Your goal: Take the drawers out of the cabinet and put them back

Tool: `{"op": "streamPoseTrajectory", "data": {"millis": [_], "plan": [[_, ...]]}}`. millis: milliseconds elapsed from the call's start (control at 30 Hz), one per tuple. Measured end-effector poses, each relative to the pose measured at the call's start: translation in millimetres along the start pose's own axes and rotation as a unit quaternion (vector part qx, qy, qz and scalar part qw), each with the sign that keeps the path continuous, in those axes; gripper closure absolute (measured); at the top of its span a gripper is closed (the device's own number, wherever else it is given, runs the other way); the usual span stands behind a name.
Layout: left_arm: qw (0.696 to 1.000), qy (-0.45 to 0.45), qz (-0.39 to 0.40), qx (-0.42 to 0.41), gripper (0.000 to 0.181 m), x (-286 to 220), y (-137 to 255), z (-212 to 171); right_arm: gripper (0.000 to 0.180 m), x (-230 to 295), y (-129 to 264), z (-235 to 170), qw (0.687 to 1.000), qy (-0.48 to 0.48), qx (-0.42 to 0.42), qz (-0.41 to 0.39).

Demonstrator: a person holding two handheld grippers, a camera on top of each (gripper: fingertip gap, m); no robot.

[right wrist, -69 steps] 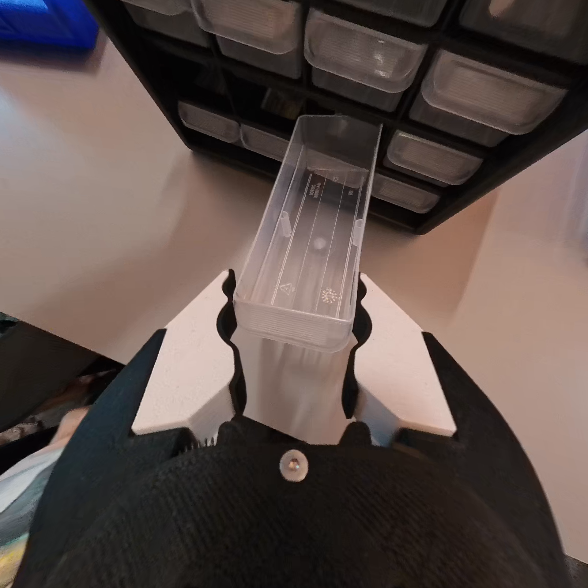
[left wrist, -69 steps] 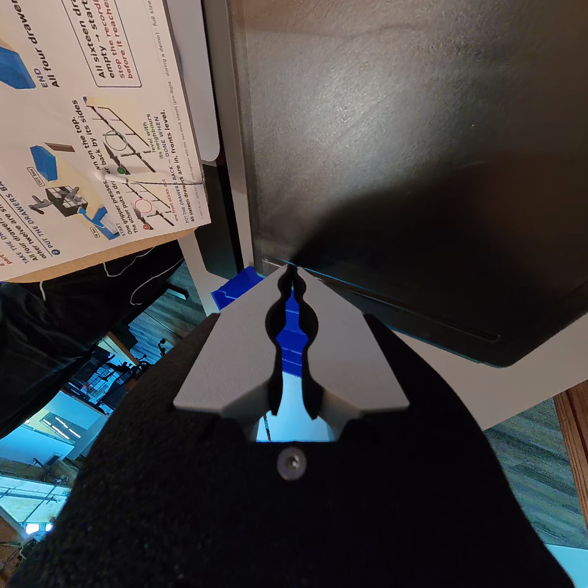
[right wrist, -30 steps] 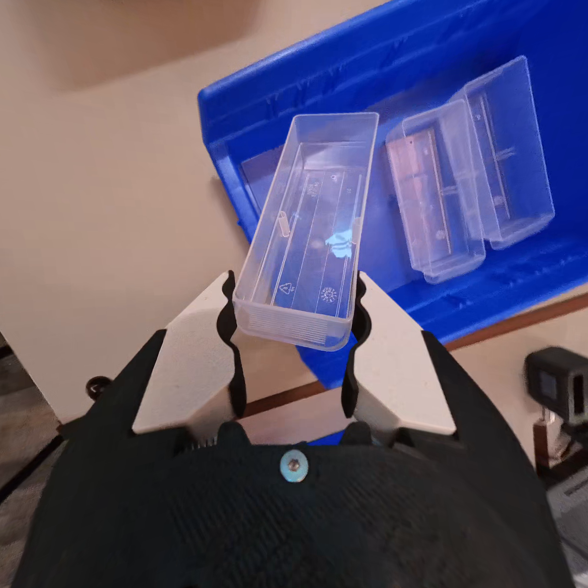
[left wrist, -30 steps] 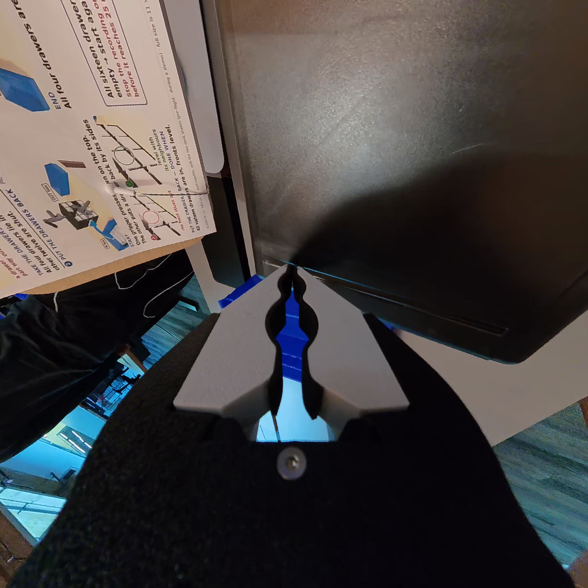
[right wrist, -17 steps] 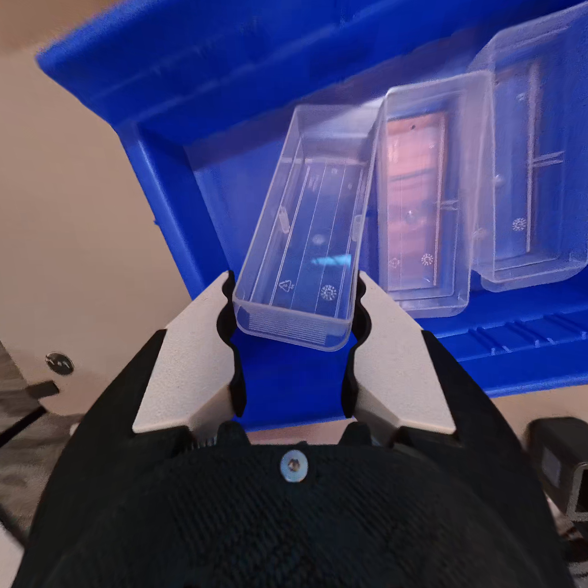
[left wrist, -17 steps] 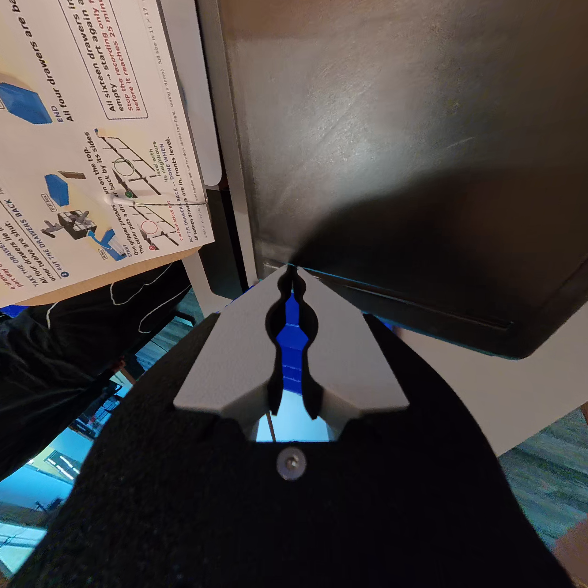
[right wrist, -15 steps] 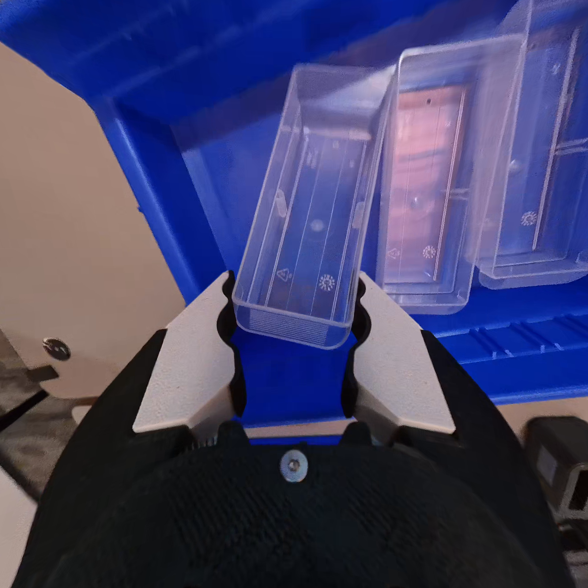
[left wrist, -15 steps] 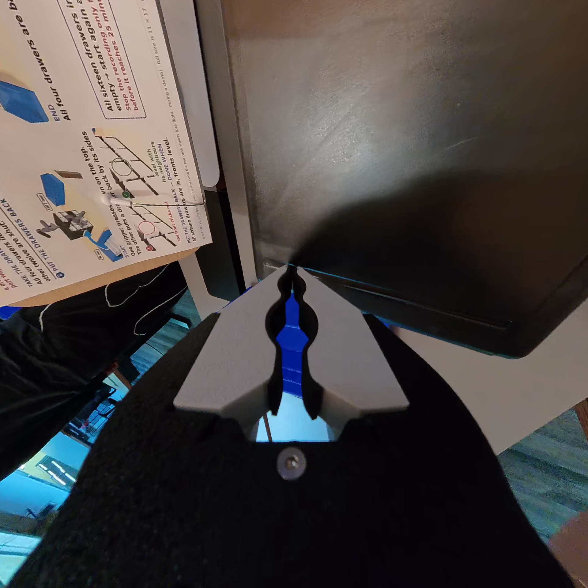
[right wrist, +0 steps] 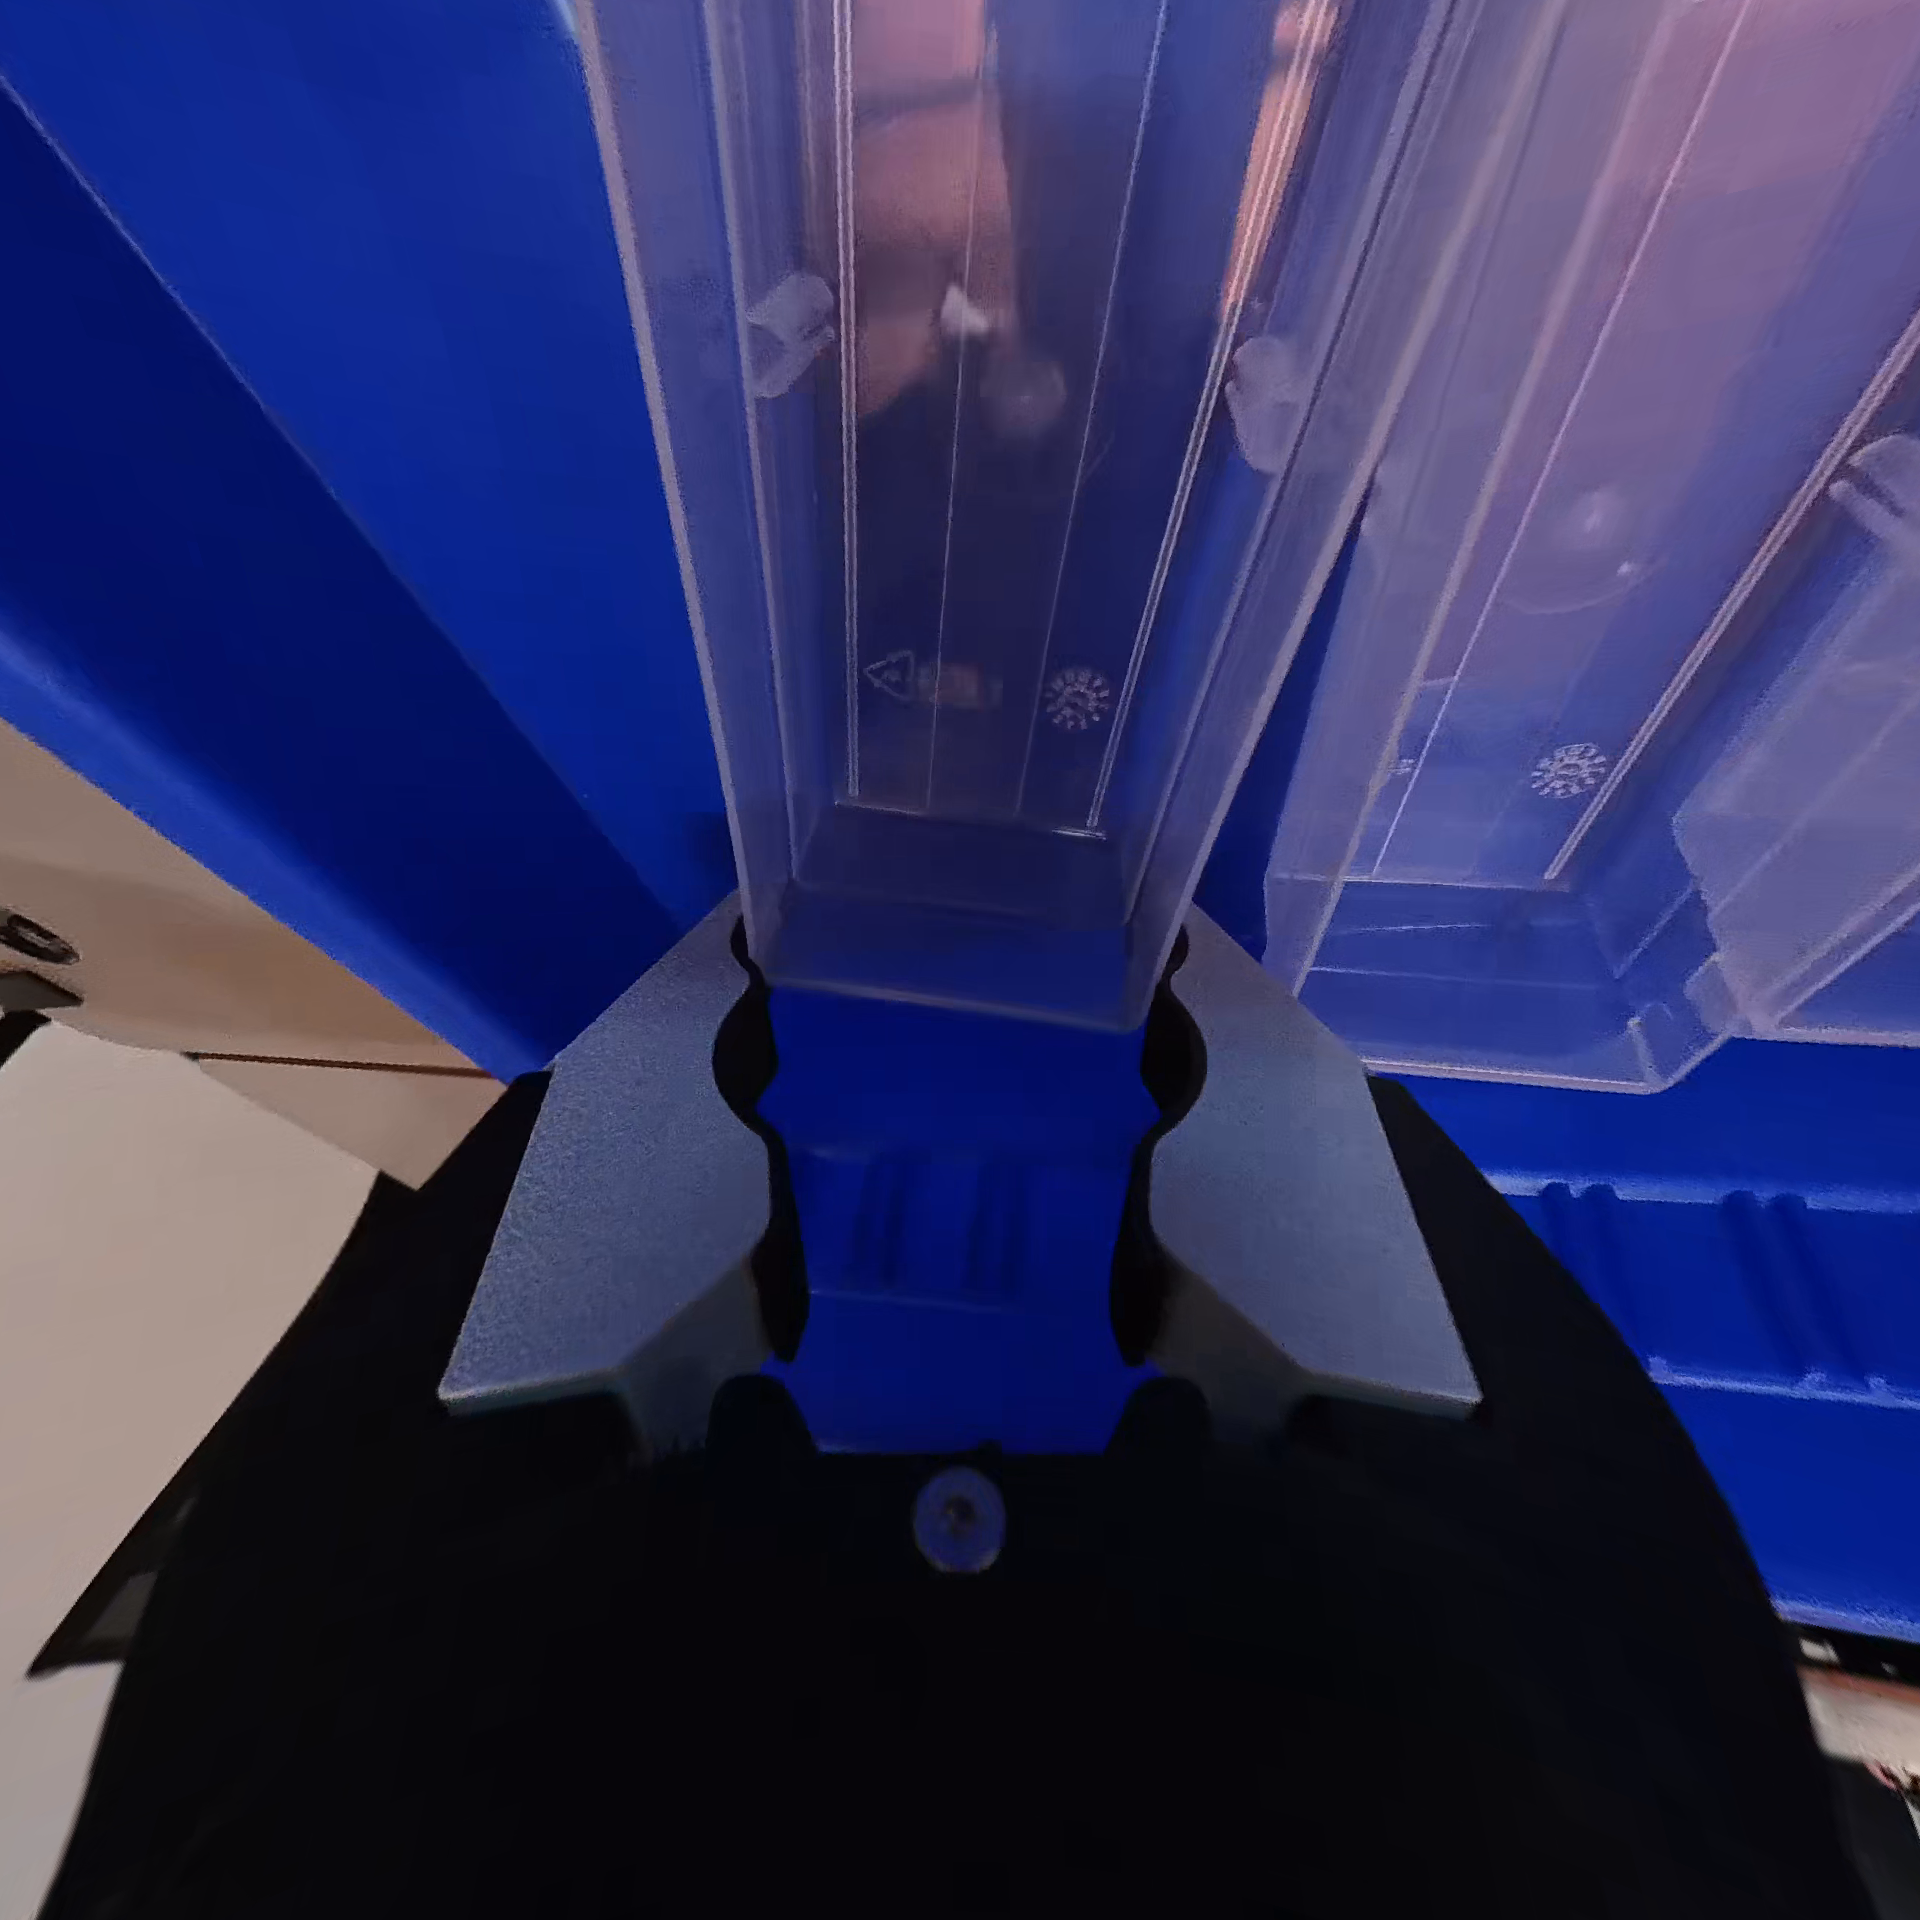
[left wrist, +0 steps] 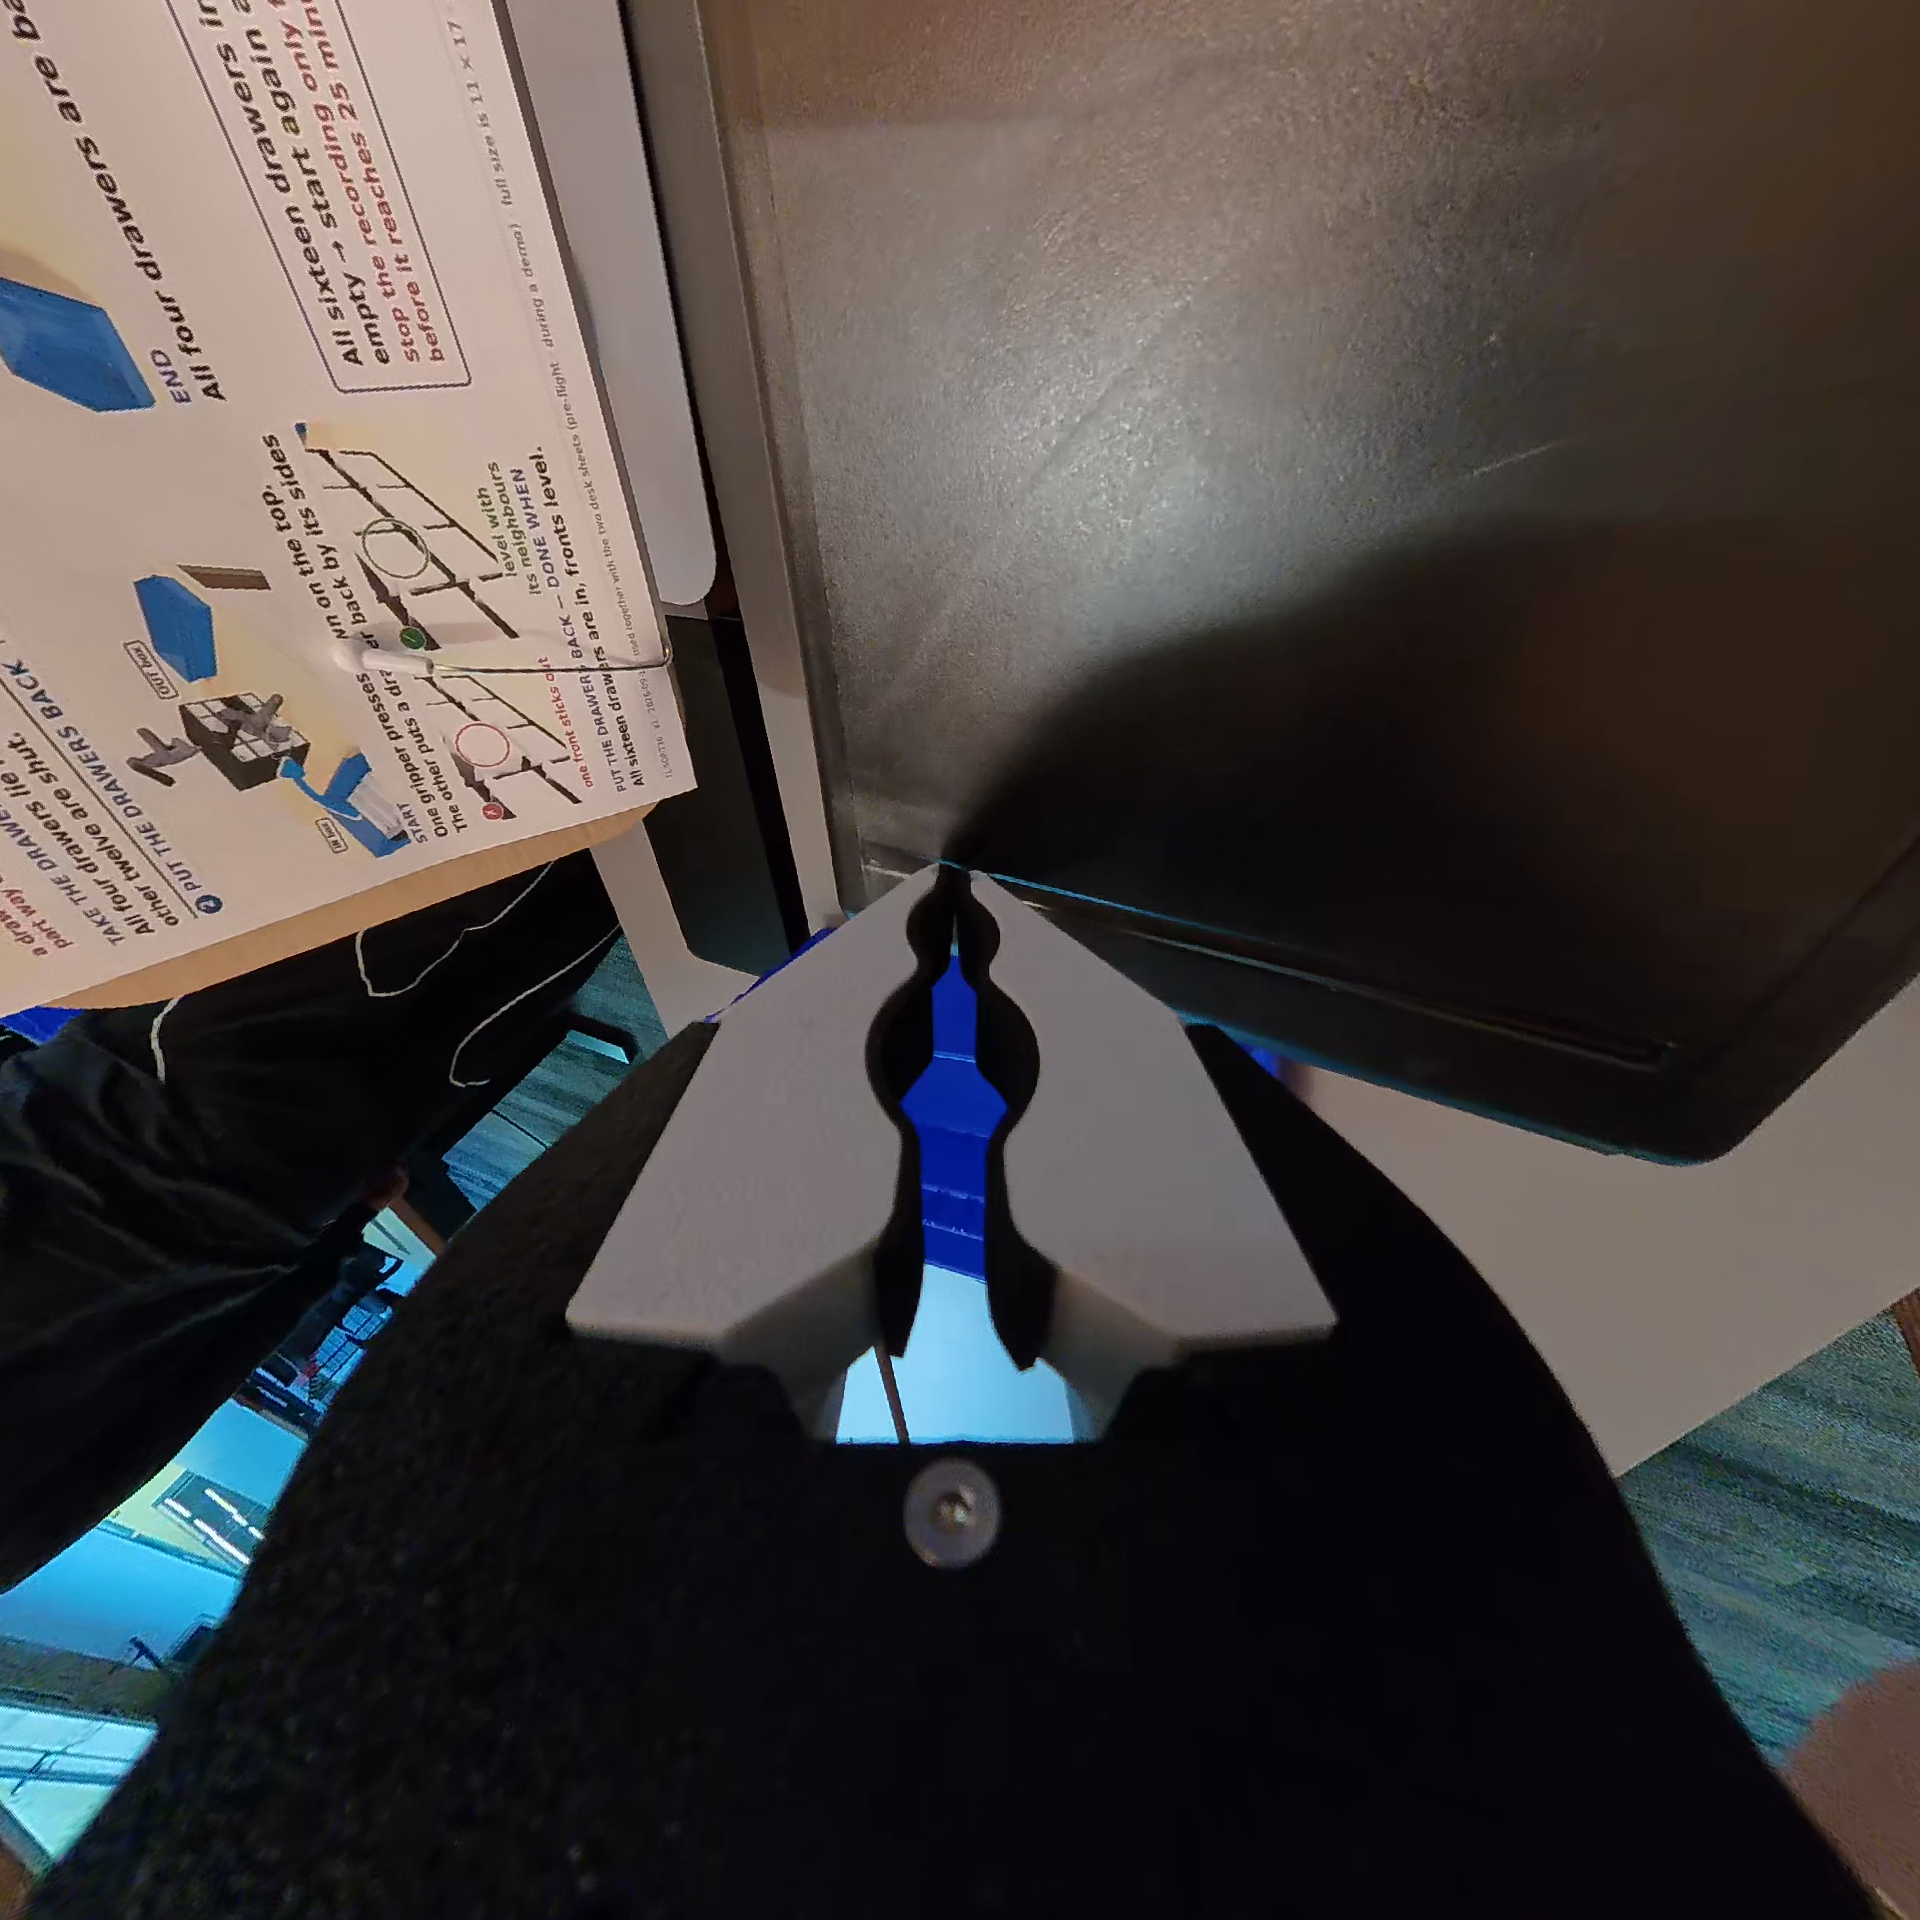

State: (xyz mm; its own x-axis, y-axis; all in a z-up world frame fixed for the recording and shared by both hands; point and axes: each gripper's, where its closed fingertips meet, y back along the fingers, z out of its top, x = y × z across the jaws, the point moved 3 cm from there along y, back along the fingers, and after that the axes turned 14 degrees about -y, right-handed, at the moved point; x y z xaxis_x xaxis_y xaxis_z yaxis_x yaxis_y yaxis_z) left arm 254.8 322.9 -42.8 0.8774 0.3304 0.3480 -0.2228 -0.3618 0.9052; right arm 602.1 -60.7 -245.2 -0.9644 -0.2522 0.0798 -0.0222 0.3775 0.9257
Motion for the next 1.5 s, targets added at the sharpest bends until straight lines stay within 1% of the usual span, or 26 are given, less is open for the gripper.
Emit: {"op": "streamPoseTrajectory", "data": {"millis": [33, 233, 400, 500, 700, 767, 833, 900, 933, 967, 1000, 1033, 1100, 1167, 1200, 1233, 1267, 1300, 1333, 1367, 1400, 1433, 1467, 1500], "plan": [[1.0, 0.001, 0.001, 0.0, 0.181, 0, 0, 0, 0.108, 0, -1, 0, 1.0, -0.002, 0.005, -0.003], [1.0, 0.006, 0.005, -0.001, 0.181, 0, 0, 0, 0.109, 0, -6, 2, 1.0, -0.012, 0.002, -0.021], [1.0, 0.011, 0.006, -0.001, 0.181, 0, 0, 0, 0.114, -2, 1, -4, 0.998, -0.014, 0.003, -0.069], [1.0, 0.014, 0.004, -0.001, 0.181, 0, 0, -1, 0.115, 5, 6, -9, 0.998, -0.025, -0.013, -0.064], [1.0, 0.02, 0.001, 0.004, 0.181, 0, 0, 0, 0.117, -11, 21, -21, 0.981, -0.043, -0.04, -0.185], [1.0, 0.02, 0.001, 0.009, 0.181, 0, 0, 0, 0.117, -13, 21, -28, 0.976, -0.05, -0.039, -0.207], [1.0, 0.022, 0.001, 0.014, 0.181, 0, 0, 0, 0.123, -11, 27, -32, 0.97, -0.059, -0.056, -0.227], [1.0, 0.022, 0.001, 0.018, 0.181, 0, 0, 1, 0.125, -9, 42, -34, 0.958, -0.073, -0.089, -0.261], [1.0, 0.022, -0.001, 0.02, 0.181, 0, 0, 1, 0.125, -8, 57, -32, 0.943, -0.084, -0.126, -0.296], [1.0, 0.022, -0.003, 0.022, 0.181, 0, 0, 1, 0.125, -6, 76, -31, 0.92, -0.101, -0.17, -0.337], [0.999, 0.021, -0.005, 0.024, 0.181, 0, 0, 1, 0.126, -2, 99, -32, 0.89, -0.125, -0.221, -0.379], [0.999, 0.02, -0.007, 0.025, 0.181, 0, 0, 1, 0.123, 5, 123, -35, 0.848, -0.159, -0.277, -0.424], [0.999, 0.02, -0.012, 0.026, 0.181, 1, 0, 1, 0.104, 30, 167, -47, 0.741, -0.233, -0.389, -0.495], [0.999, 0.02, -0.016, 0.026, 0.181, 1, 0, 1, 0.086, 64, 195, -68, 0.626, -0.276, -0.453, -0.572], [0.999, 0.02, -0.017, 0.027, 0.181, 1, 0, 1, 0.059, 83, 208, -79, 0.553, -0.28, -0.472, -0.627], [0.999, 0.02, -0.018, 0.029, 0.181, 1, 0, 1, 0.04, 101, 214, -88, 0.504, -0.284, -0.468, -0.668], [0.999, 0.02, -0.018, 0.031, 0.181, 1, 0, 1, 0.042, 114, 208, -95, 0.493, -0.303, -0.442, -0.685], [0.999, 0.02, -0.019, 0.033, 0.181, 1, 0, 1, 0.043, 125, 200, -94, 0.492, -0.325, -0.441, -0.677], [0.999, 0.021, -0.02, 0.035, 0.181, 1, 0, 1, 0.066, 137, 190, -85, 0.508, -0.333, -0.465, -0.644], [0.999, 0.022, -0.022, 0.036, 0.181, 1, 0, 1, 0.108, 151, 178, -65, 0.545, -0.321, -0.51, -0.583], [0.999, 0.023, -0.024, 0.038, 0.181, 1, 0, 2, 0.141, 170, 171, -42, 0.569, -0.293, -0.568, -0.517], [0.999, 0.025, -0.026, 0.039, 0.181, 1, 0, 2, 0.154, 189, 172, -26, 0.554, -0.281, -0.62, -0.48], [0.998, 0.027, -0.027, 0.04, 0.181, 1, 0, 2, 0.14, 205, 175, -16, 0.526, -0.28, -0.656, -0.463], [0.998, 0.029, -0.028, 0.04, 0.181, 1, 0, 2, 0.123, 219, 175, -8, 0.501, -0.288, -0.674, -0.46]]}}
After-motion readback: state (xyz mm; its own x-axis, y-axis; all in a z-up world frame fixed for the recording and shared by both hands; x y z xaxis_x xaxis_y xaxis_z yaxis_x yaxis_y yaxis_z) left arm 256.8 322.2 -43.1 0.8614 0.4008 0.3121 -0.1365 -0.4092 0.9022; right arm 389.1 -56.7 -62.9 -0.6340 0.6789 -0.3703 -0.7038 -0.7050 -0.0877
